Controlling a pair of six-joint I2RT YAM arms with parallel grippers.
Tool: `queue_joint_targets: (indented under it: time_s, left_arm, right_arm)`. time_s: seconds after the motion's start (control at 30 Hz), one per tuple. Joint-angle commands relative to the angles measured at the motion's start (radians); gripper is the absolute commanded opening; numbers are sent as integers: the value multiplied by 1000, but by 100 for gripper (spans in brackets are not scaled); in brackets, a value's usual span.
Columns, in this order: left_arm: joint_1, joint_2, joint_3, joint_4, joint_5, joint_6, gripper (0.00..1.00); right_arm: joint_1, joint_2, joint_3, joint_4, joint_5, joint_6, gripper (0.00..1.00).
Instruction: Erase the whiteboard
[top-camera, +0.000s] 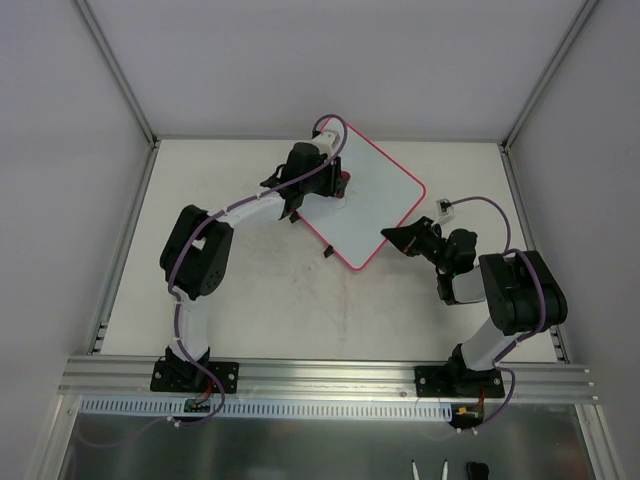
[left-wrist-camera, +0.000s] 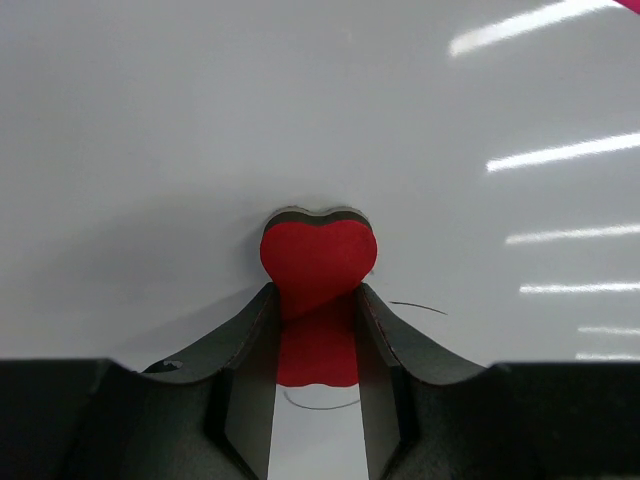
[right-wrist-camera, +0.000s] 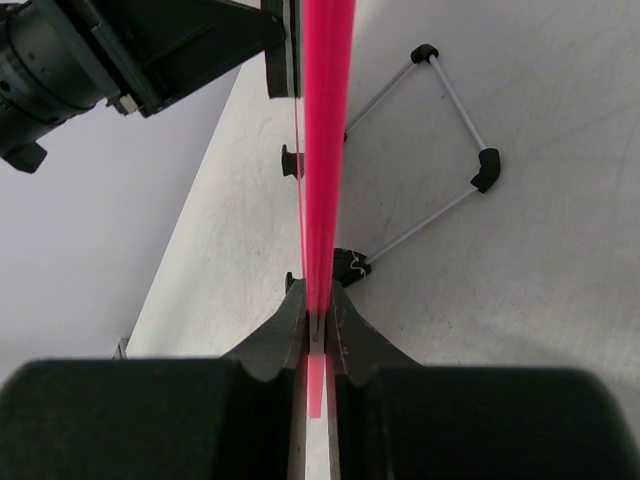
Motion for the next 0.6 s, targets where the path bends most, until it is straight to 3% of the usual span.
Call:
queue_joint_targets:
  time_s: [0.0, 0.3, 0.57]
  left_arm:
    - [-95, -23, -63, 29, 45, -21, 4]
    - [-187, -31, -126, 44, -20, -35, 5]
    - [-105, -9, -91, 21, -23, -53, 7]
  right_arm:
    - [7, 10, 37, 125, -31, -46, 0]
    - [8, 6, 37, 124, -29, -48, 0]
    - [8, 3, 34, 124, -31, -49, 0]
